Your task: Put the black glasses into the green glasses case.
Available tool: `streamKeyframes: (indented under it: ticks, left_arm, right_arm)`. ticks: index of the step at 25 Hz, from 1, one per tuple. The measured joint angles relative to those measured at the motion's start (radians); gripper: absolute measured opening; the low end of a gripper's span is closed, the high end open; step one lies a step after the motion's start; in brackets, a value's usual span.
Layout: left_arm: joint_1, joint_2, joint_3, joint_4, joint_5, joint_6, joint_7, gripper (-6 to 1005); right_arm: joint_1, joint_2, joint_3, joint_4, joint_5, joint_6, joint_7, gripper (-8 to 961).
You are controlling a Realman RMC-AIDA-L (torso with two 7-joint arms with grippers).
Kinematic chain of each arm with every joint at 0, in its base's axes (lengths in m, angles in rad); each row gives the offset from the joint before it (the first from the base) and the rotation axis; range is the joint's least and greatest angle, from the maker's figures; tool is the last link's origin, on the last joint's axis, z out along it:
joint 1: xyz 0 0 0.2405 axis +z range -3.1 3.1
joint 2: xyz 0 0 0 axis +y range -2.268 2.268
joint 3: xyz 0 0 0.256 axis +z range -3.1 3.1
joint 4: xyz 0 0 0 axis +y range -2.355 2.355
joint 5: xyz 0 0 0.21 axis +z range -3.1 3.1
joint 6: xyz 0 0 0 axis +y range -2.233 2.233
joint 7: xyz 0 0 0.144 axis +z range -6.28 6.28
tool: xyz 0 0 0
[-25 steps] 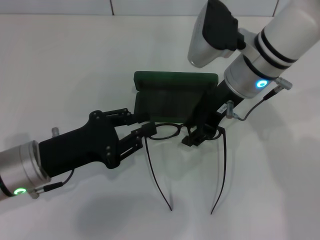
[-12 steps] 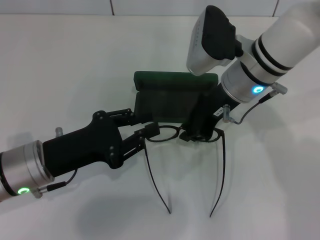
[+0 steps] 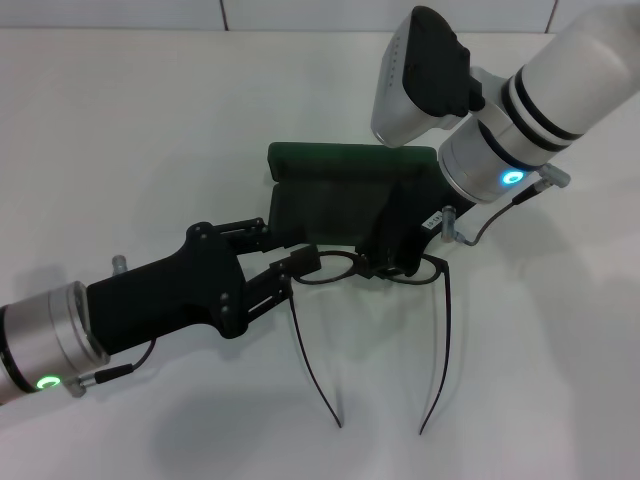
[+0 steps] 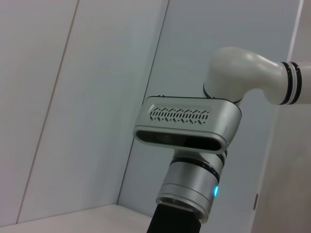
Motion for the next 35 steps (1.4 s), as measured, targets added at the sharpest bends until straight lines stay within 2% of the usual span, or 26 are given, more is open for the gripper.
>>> streamKeyframes:
  ticks: [10,16,20,23,26,30,33,34,35]
  left_arm:
    - [0.000,0.000,0.000,0.000,0.001,0.000,0.000,311]
    - [0.009,0.004,0.000,0.000,-0.052,0.074,0.003,310]
    - [-0.001,0.003,0.002,0.000,-0.077,0.123,0.020,309]
    - [-0.004,-0.002,0.008,-0.004,-0.123,0.148,0.045,309]
    - [-0.023,-0.007,0.010,-0.061,-0.223,0.196,0.069,308]
    - [-0.083,-0.004,0.012,-0.143,-0.283,0.285,0.113,308]
    - [-0.144,-0.003,0.012,-0.165,-0.294,0.336,0.083,307]
    - [-0.156,-0.004,0.012,-0.168,-0.296,0.343,0.077,307]
    - [-0.170,-0.007,0.012,-0.175,-0.296,0.351,0.077,240]
  right_arm:
    - [-0.018,0.000,-0.005,-0.035,-0.003,-0.015,-0.020,84]
    - [-0.175,-0.007,0.021,-0.299,-0.029,-0.066,0.000,56]
    - [-0.374,-0.009,0.182,-0.522,-0.048,-0.147,0.001,52]
    - [-0.507,-0.009,0.311,-0.620,-0.016,-0.204,-0.035,52]
    - [-0.596,-0.011,0.421,-0.646,0.067,-0.250,-0.090,52]
    - [-0.684,-0.011,0.559,-0.601,0.242,-0.340,-0.203,53]
    - [-0.707,-0.011,0.582,-0.566,0.326,-0.380,-0.266,53]
    - [-0.722,-0.012,0.605,-0.512,0.413,-0.432,-0.342,53]
    - [-0.722,-0.012,0.611,-0.497,0.428,-0.442,-0.356,53]
